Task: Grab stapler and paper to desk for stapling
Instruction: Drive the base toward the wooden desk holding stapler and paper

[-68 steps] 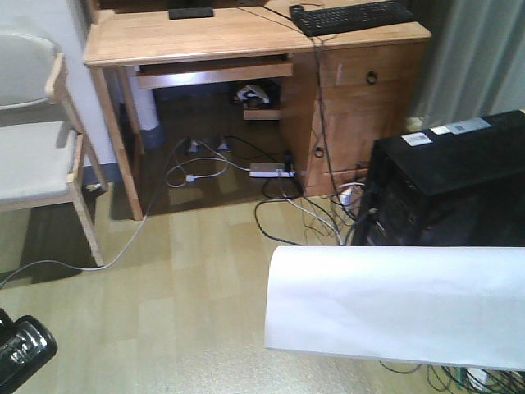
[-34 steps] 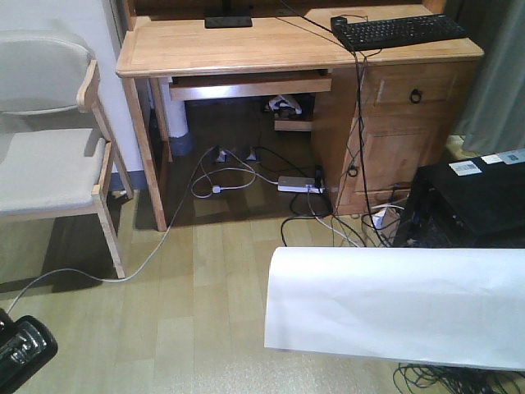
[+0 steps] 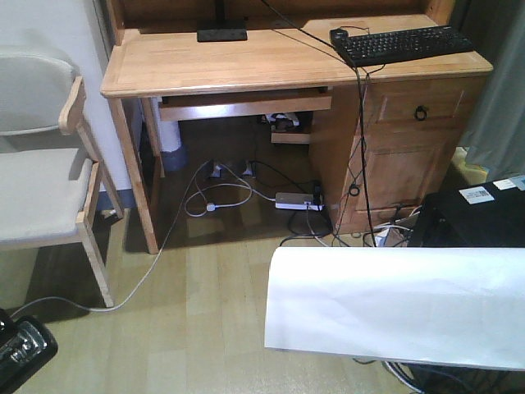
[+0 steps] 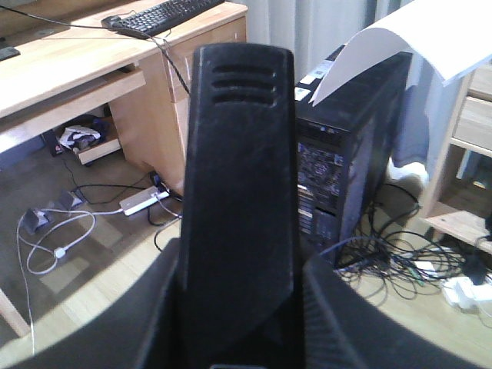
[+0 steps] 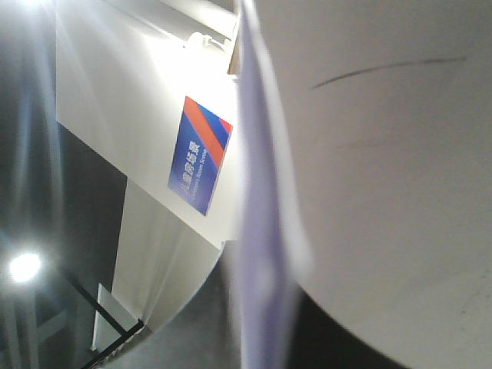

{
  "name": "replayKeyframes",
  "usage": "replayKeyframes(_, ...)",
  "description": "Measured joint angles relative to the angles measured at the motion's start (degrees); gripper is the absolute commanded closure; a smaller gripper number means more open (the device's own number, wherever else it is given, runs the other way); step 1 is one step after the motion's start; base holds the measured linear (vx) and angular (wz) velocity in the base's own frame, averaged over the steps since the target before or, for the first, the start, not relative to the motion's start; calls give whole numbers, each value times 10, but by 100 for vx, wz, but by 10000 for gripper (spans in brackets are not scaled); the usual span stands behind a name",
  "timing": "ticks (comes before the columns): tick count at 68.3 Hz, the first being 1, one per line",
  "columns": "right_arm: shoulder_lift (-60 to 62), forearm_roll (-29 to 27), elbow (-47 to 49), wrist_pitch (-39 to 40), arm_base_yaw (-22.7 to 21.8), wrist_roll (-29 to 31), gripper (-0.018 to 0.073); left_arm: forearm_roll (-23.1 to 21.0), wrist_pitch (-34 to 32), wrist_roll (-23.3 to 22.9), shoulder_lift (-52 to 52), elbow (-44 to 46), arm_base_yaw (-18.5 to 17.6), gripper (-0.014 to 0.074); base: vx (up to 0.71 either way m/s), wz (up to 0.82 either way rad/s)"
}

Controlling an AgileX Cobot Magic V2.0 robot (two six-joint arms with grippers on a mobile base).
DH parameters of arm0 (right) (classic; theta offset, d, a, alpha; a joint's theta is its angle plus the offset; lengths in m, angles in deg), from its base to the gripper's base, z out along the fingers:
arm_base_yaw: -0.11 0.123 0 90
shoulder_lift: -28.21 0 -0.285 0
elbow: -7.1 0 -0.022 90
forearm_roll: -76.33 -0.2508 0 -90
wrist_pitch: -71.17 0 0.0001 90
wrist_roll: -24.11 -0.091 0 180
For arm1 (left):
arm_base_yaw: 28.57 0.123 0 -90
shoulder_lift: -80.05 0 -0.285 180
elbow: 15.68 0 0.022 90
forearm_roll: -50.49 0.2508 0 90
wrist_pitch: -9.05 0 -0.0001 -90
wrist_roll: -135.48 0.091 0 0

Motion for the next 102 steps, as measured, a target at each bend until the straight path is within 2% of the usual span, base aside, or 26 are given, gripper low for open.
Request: replayKeyframes(102,0,0,0,0,0,0,562,0,0,0,0,0,0,603,18,3)
